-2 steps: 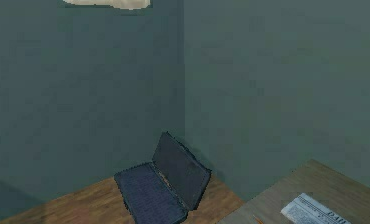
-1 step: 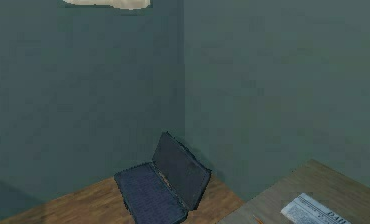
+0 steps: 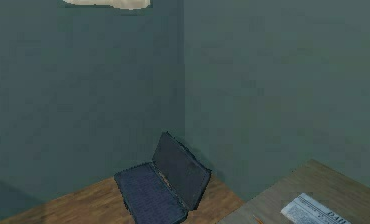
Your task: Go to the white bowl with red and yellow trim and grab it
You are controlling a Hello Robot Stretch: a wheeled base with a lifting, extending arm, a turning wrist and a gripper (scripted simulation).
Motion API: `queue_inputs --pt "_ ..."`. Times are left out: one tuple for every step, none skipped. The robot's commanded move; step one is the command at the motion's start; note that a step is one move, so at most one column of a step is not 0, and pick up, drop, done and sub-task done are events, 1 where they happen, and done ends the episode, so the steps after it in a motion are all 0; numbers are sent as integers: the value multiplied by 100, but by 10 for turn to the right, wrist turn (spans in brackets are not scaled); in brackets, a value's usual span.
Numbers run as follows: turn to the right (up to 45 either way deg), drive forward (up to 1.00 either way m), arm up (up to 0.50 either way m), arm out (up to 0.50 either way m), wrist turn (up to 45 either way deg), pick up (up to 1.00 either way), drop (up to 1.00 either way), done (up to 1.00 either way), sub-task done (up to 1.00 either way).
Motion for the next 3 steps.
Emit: queue_inputs --pt "0 0 0 0 150 0 0 0 0" --pt "0 0 -30 0 0 0 0 0 0" --pt "0 0 0 0 0 100 0 0 0"
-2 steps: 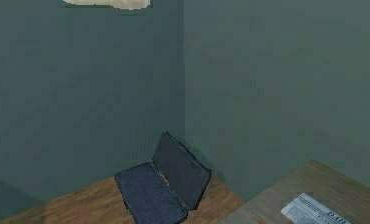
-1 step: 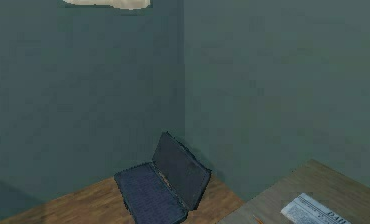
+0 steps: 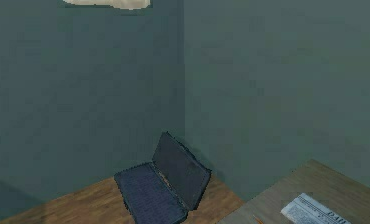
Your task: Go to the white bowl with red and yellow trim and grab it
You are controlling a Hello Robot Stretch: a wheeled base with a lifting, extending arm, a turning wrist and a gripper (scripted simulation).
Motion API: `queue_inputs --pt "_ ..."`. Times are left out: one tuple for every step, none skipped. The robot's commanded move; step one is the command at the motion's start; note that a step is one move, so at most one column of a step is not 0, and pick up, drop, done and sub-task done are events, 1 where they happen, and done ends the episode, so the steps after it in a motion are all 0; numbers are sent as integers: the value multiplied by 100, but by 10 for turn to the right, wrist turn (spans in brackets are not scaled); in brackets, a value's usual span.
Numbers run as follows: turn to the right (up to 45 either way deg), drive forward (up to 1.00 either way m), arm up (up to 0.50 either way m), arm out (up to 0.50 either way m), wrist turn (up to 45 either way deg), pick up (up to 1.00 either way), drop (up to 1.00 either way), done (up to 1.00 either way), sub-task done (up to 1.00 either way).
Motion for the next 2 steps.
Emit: queue_inputs --pt "0 0 10 0 0 0 0 0 0" --pt "0 0 0 0 0 0 0 100 0"
